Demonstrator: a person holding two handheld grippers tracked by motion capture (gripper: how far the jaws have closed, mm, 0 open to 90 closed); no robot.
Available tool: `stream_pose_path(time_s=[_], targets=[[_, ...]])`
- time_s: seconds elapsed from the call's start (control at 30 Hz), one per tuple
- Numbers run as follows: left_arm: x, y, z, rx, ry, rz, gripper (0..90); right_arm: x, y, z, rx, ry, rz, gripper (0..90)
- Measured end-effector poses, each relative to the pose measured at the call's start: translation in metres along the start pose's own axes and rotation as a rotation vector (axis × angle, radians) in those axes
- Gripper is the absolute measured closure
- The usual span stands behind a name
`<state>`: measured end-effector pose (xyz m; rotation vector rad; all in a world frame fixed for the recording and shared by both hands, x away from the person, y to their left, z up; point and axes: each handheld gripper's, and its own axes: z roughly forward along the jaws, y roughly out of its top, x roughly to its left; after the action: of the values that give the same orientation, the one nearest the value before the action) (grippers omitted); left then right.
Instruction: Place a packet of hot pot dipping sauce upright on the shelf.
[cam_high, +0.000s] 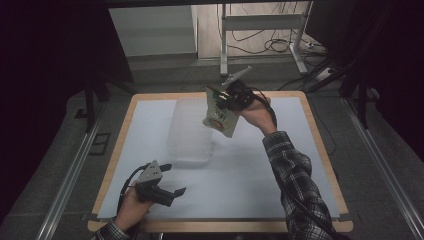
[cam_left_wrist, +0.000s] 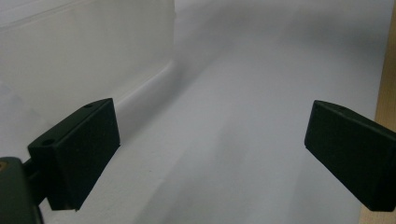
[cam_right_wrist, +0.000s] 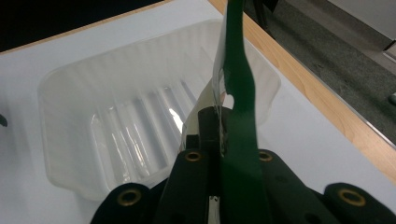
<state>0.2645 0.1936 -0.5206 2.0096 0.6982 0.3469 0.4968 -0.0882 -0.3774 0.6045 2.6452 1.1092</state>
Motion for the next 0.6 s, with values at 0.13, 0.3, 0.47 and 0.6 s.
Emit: stream_pose_path(time_s=[0.13,0.3,0.47,0.6], targets=[[0.000,0.000,0.000,-0.001,-0.001,-0.001,3.3,0.002,0.007,0.008,0.001,-0.011,-0.008,89.1],[0.000,0.000,0.000,0.001,-0.003,0.000,3.4,0.004,0.014,0.017,-0.009,-0.015,-0.009,89.1],[0.000,0.000,0.000,0.000,-0.004,0.003,3.4,0.008,0.022,0.024,-0.013,-0.020,-0.018,89.1],[-0.001,0.000,0.000,0.001,-0.006,0.004,3.4,0.012,0.028,0.030,-0.017,-0.019,-0.031,89.1]])
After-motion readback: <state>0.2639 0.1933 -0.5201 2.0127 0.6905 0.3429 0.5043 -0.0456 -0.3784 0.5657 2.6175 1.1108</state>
